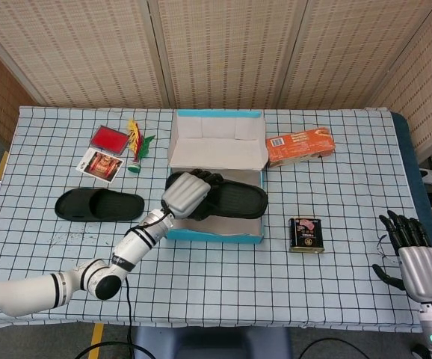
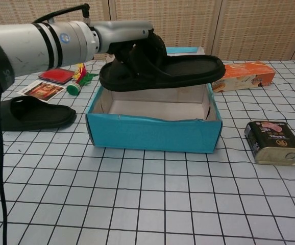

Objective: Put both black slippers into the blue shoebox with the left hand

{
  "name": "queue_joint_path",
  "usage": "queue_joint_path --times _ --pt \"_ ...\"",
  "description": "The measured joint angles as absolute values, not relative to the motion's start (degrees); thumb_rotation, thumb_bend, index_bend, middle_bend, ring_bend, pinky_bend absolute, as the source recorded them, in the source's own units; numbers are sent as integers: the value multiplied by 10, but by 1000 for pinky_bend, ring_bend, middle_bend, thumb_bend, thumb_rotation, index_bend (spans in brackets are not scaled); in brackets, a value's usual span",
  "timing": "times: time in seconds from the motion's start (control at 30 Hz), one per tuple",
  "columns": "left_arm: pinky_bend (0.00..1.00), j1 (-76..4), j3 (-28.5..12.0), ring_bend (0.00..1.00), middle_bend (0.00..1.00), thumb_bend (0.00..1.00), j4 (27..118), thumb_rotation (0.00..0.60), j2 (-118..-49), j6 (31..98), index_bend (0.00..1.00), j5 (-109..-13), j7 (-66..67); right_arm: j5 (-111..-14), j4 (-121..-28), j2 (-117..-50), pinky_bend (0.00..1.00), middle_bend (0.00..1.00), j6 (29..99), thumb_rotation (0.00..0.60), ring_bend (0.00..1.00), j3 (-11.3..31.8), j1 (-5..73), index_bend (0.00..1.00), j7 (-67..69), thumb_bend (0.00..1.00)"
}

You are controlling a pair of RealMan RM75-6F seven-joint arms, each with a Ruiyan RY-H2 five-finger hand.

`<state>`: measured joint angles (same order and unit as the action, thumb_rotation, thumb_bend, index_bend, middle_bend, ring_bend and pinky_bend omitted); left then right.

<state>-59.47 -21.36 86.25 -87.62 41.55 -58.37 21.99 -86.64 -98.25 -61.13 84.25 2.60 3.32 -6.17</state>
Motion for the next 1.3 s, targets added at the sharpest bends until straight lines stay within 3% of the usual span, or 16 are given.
queue_joint_path --times 0.5,0.73,1.3 --pt "555 -671 -196 540 518 545 718 600 -929 338 486 -469 173 -860 -978 -603 0 0 841 600 0 28 34 0 -43 116" --pt "558 -680 -175 546 523 545 685 600 -949 337 493 -463 171 -862 -979 -603 0 0 838 600 0 26 35 0 -43 116" --pt "567 -695 -148 557 538 545 485 600 -1066 305 504 -497 120 -860 -978 -600 0 0 826 600 0 23 39 0 -40 116"
